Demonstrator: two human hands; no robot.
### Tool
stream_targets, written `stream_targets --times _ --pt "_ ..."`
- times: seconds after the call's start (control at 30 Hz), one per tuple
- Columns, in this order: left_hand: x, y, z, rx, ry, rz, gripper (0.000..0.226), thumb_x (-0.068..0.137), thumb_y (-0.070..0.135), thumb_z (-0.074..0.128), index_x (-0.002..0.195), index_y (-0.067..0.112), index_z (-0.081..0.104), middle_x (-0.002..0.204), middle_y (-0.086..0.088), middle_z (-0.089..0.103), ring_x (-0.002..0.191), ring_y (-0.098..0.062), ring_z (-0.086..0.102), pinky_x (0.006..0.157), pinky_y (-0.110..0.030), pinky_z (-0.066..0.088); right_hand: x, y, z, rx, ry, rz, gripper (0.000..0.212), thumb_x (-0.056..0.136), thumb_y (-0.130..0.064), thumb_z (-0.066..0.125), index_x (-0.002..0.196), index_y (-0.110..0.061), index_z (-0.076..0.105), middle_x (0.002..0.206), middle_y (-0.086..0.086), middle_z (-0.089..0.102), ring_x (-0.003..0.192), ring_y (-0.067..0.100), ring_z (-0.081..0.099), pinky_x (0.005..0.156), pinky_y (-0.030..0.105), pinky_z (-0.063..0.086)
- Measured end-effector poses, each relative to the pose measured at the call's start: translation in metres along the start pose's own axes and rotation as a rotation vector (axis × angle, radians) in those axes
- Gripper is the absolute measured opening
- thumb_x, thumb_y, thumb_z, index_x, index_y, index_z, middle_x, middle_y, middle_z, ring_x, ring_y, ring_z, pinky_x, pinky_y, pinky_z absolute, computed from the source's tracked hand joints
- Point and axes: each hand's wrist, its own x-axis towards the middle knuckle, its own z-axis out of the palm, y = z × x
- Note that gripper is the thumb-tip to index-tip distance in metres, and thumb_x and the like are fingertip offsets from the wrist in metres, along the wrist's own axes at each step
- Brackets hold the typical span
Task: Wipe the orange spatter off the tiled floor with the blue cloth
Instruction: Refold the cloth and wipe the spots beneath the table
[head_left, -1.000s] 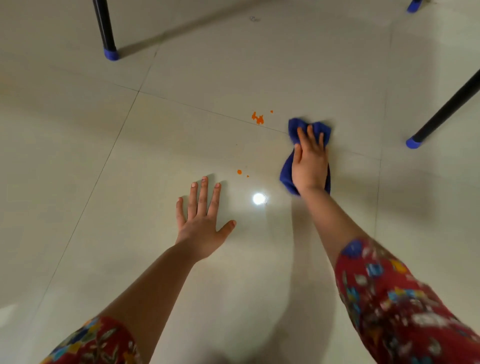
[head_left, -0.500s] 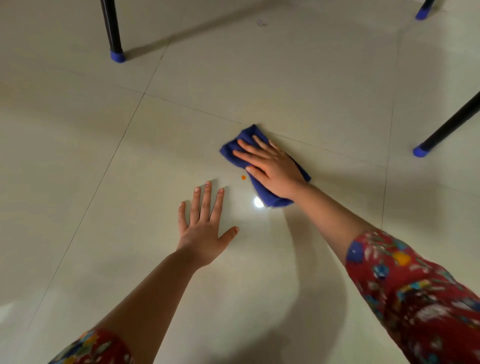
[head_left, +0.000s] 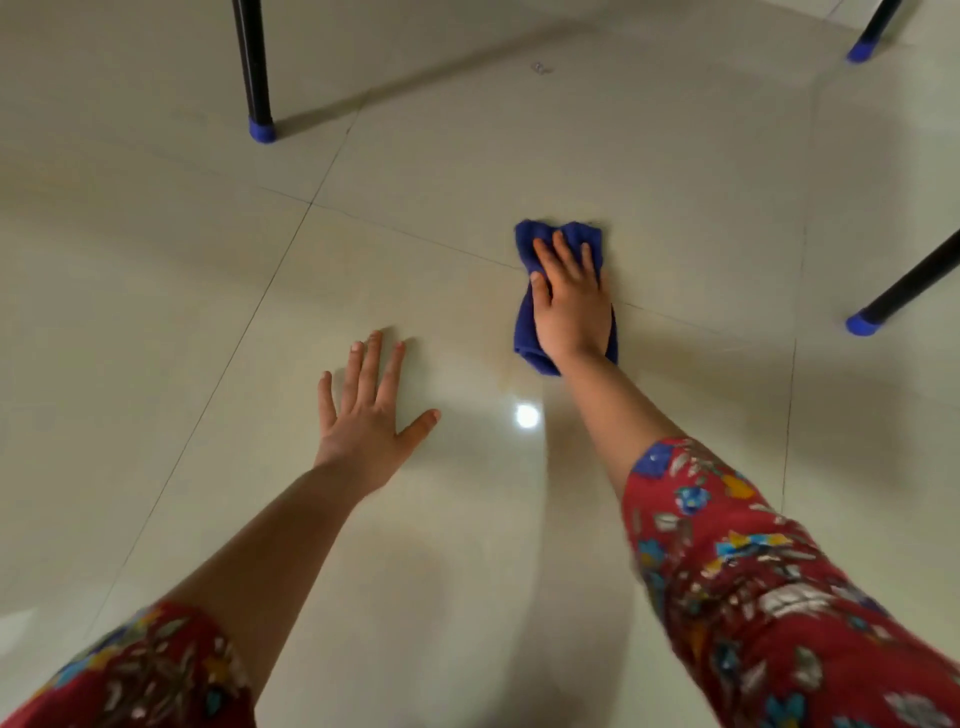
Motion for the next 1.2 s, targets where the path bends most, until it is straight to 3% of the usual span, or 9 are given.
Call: stream_targets --times 0.07,0.2,0.33,0.4,0.57,0.73,0.87,1.0,1.2 --pt "0.002 -0.002 0.002 0.006 -0.009 -0.001 0.084 0.082 0.077 0.007 0.147 0.034 -0.024 0.155 0.008 -0.031 0.143 -0.013 -0.026 0.116 -0.046 -0.010 -0.001 -0.024 0.007 -0.032 -0.020 0.010 0.049 0.099 -0.033 0.035 0.148 -0.026 0.038 0.158 0.000 0.030 0.146 0.031 0.024 0.117 0.043 0.016" --pt "0.002 -0.003 0.002 -0.020 -0.036 -0.007 0.085 0.077 0.077 0.001 0.144 0.035 -0.029 0.152 0.009 -0.037 0.141 -0.012 -0.031 0.116 -0.045 -0.011 -0.028 -0.025 0.011 0.050 -0.079 -0.428 0.048 0.097 -0.034 0.032 0.142 -0.024 0.049 0.151 0.000 0.042 0.141 0.031 0.036 0.112 0.046 0.027" --pt "0.004 -0.003 0.004 -0.027 -0.035 0.011 0.085 0.079 0.077 0.004 0.144 0.035 -0.031 0.151 0.009 -0.039 0.140 -0.012 -0.033 0.114 -0.045 -0.014 0.021 0.003 0.004 -0.034 0.071 0.085 0.049 0.099 -0.034 0.030 0.145 -0.024 0.043 0.154 0.002 0.038 0.142 0.033 0.032 0.116 0.045 0.023" --pt "0.005 -0.003 0.003 -0.017 -0.029 0.015 0.084 0.082 0.077 0.005 0.144 0.034 -0.030 0.151 0.008 -0.040 0.140 -0.013 -0.033 0.114 -0.045 -0.015 0.056 -0.003 0.001 -0.077 0.034 0.182 0.049 0.101 -0.035 0.032 0.150 -0.028 0.034 0.159 -0.003 0.028 0.147 0.031 0.021 0.118 0.041 0.015" --pt "0.007 -0.005 0.002 -0.005 -0.067 0.012 0.085 0.083 0.077 0.008 0.144 0.033 -0.031 0.148 0.009 -0.042 0.139 -0.014 -0.035 0.114 -0.045 -0.014 0.075 -0.053 0.013 -0.042 -0.148 -0.348 0.054 0.094 -0.038 0.029 0.143 -0.026 0.047 0.153 0.001 0.040 0.142 0.037 0.032 0.114 0.048 0.025" --pt "0.006 -0.003 -0.003 -0.027 -0.090 -0.005 0.085 0.088 0.070 0.024 0.144 0.034 -0.029 0.152 0.009 -0.036 0.138 -0.010 -0.033 0.116 -0.045 -0.013 -0.053 -0.039 0.001 -0.016 -0.239 -0.659 0.045 0.100 -0.041 0.034 0.144 -0.038 0.041 0.155 -0.012 0.034 0.147 0.018 0.022 0.118 0.038 0.012" --pt "0.002 -0.006 -0.008 -0.096 -0.101 0.030 0.089 0.090 0.067 0.032 0.148 0.030 -0.024 0.153 0.008 -0.034 0.141 -0.010 -0.030 0.116 -0.043 -0.015 -0.089 0.038 -0.022 -0.018 -0.128 -0.371 0.045 0.099 -0.043 0.032 0.143 -0.039 0.041 0.154 -0.012 0.036 0.146 0.018 0.026 0.117 0.047 0.019" --pt "-0.048 -0.006 0.002 -0.192 -0.044 -0.024 0.095 0.087 0.068 0.039 0.149 0.029 -0.022 0.153 0.013 -0.032 0.142 -0.008 -0.027 0.117 -0.041 -0.013 -0.069 0.008 -0.014 -0.088 -0.101 -0.115 0.056 0.094 -0.047 0.024 0.146 -0.035 0.040 0.156 -0.009 0.032 0.147 0.026 0.024 0.116 0.052 0.017" --pt "-0.090 -0.019 0.010 -0.270 -0.022 -0.159 0.121 0.063 0.082 0.041 0.148 0.026 -0.022 0.153 0.015 -0.029 0.139 -0.003 -0.028 0.117 -0.039 -0.011 -0.137 -0.095 0.019 -0.017 -0.179 -0.499 0.047 0.097 -0.042 0.036 0.144 -0.040 0.042 0.155 -0.012 0.034 0.146 0.025 0.025 0.117 0.050 0.018"
